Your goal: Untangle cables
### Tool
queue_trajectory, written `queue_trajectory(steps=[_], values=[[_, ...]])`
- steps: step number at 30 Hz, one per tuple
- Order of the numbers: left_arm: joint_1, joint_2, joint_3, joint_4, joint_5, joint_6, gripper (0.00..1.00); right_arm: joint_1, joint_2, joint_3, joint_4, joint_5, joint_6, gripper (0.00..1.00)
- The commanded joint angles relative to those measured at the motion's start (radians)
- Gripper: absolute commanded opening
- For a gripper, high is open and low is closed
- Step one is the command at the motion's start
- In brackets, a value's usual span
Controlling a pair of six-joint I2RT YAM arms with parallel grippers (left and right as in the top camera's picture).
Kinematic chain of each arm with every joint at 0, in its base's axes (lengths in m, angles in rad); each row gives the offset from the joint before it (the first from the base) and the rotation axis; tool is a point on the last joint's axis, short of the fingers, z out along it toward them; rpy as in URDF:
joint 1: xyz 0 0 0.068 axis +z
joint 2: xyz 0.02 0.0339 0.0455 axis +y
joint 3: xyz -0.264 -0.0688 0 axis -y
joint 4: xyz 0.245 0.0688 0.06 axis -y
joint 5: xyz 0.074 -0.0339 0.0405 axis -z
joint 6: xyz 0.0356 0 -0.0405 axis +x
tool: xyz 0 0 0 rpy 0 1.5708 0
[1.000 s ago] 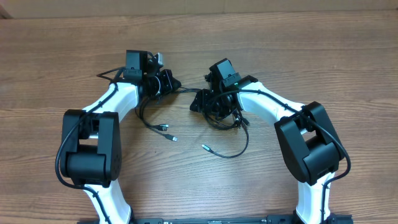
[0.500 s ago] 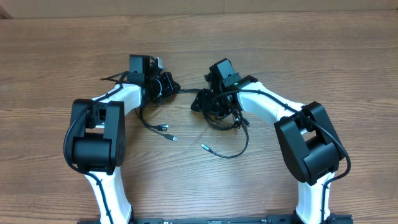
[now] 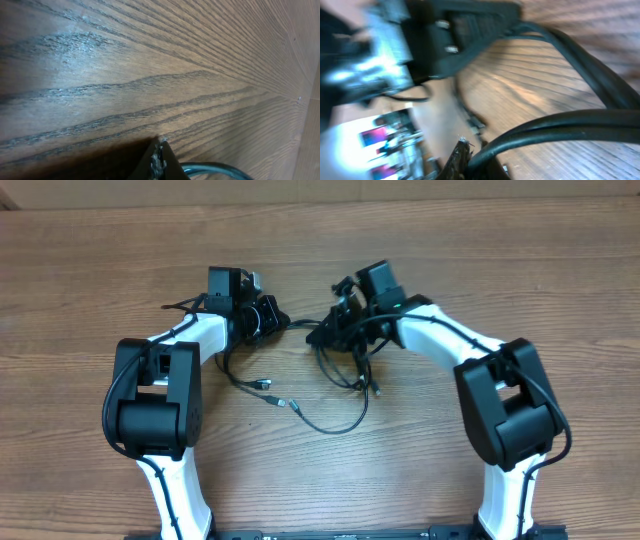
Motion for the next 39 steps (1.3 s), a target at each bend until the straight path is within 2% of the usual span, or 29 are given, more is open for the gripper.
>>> queue_trajectory(steps=[1, 6, 11, 17, 25, 31, 36, 39], values=[[-0.002, 0.050, -0.016, -0.030, -0.051, -0.002, 0.04, -0.047, 0.003, 0.020, 0.041, -0.283, -0.024, 0.04], [-0.002, 0.050, -0.016, -0.035, -0.063, -0.002, 0.04, -0.093, -0.009, 0.020, 0.049, -0.390, -0.056, 0.04], [0.006, 0.050, -0.015, -0.070, -0.155, -0.002, 0.04, -0.117, -0.060, 0.020, 0.031, -0.385, -0.098, 0.04], [0.039, 0.050, -0.015, -0.097, -0.190, -0.002, 0.04, -0.144, -0.215, 0.020, -0.153, -0.075, -0.129, 0.04], [0.086, 0.050, -0.015, -0.111, -0.191, -0.002, 0.04, -0.203, -0.422, 0.020, -0.404, 0.243, -0.145, 0.04], [0.106, 0.050, -0.015, -0.127, -0.221, -0.002, 0.04, -0.230, -0.445, 0.015, -0.592, 0.478, -0.145, 0.04], [0.114, 0.050, -0.004, -0.128, -0.186, -0.002, 0.04, -0.200, -0.442, -0.055, -0.586, 0.490, -0.146, 0.04], [0.125, 0.041, 0.023, -0.143, -0.042, 0.031, 0.07, -0.185, -0.441, -0.099, -0.539, 0.490, -0.145, 0.04]])
